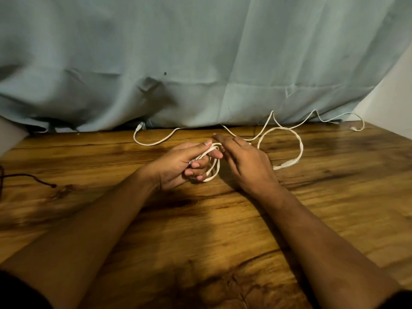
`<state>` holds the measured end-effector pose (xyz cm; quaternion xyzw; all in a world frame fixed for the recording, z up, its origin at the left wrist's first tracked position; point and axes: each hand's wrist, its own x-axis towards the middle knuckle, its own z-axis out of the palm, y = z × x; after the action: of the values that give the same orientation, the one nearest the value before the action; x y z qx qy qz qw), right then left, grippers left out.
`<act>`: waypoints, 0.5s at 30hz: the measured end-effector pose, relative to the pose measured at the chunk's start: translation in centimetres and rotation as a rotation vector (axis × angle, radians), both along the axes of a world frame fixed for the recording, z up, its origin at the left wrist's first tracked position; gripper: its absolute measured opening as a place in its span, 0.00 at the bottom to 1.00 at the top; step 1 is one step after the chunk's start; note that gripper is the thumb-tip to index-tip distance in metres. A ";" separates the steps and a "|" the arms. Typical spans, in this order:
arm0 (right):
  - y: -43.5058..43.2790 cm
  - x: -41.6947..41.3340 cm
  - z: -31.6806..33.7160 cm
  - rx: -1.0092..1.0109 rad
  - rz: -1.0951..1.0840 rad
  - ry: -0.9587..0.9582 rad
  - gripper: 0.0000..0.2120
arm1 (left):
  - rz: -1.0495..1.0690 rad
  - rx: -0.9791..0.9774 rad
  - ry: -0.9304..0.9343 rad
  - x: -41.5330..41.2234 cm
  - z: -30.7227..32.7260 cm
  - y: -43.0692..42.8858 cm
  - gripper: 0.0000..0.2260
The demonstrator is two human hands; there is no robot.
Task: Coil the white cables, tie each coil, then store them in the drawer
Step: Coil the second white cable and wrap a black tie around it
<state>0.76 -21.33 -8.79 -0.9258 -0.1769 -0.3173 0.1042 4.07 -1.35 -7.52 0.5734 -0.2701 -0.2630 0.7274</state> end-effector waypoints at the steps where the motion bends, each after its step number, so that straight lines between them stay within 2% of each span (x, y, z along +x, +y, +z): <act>1: 0.0 0.0 0.0 0.000 -0.011 0.009 0.24 | -0.010 -0.034 0.027 0.0 0.1 0.0 0.16; 5: 0.3 -0.1 -0.1 -0.037 -0.080 0.101 0.25 | 0.009 -0.183 0.154 -0.1 0.5 0.1 0.14; 8: 0.8 -0.2 -0.4 -0.118 -0.109 0.148 0.20 | 0.053 -0.270 0.239 0.1 0.8 0.3 0.13; 10: 1.5 -0.2 -0.5 -0.174 -0.107 0.133 0.15 | 0.070 -0.303 0.241 0.5 1.0 0.4 0.13; 15: 2.4 -0.5 -0.6 -0.289 -0.010 0.122 0.14 | 0.211 -0.382 0.270 1.3 1.2 0.6 0.16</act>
<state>0.24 -18.89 -9.41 -0.9497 -0.2093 -0.2320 -0.0210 5.33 -0.74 -6.31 0.4102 -0.1543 -0.2038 0.8754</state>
